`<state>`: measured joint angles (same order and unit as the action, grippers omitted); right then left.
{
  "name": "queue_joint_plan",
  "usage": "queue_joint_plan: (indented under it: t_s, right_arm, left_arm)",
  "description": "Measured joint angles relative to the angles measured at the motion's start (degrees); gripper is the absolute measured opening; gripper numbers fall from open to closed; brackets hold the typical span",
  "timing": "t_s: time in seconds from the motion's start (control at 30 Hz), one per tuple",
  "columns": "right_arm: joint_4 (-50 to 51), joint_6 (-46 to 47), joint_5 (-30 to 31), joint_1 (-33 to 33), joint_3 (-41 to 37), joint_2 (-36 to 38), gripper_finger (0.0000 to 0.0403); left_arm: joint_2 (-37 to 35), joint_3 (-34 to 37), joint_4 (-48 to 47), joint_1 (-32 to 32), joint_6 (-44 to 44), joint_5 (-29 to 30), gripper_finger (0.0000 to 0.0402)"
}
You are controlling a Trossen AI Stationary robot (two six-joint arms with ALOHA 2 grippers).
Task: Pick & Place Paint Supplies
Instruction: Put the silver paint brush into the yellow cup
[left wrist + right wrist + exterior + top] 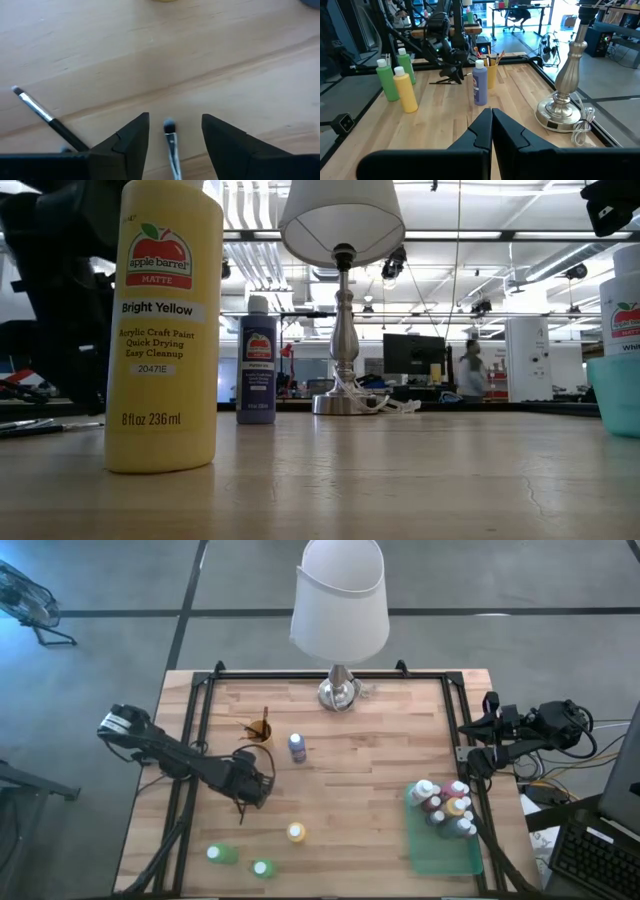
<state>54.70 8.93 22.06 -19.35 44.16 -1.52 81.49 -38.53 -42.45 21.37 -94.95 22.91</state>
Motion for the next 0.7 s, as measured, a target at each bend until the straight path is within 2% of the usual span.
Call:
queue_joint_plan:
  t_s: [0.2, 0.47, 0.7]
  right_arm:
    - [0.0, 0.0, 0.0, 0.0, 0.0, 0.0, 0.0008]
    - [0.0, 0.0, 0.0, 0.0, 0.0, 0.0, 0.0008]
    - [0.0, 0.0, 0.0, 0.0, 0.0, 0.0, 0.0008]
  left_arm:
    - [-0.1, 3.2, 5.0, 0.0, -1.0, -0.4, 0.0186]
    - [-0.1, 3.3, 5.4, 0.0, -0.5, -0.9, 0.0183]
    - [-0.1, 3.3, 4.7, 0.0, -0.5, -1.5, 0.015]
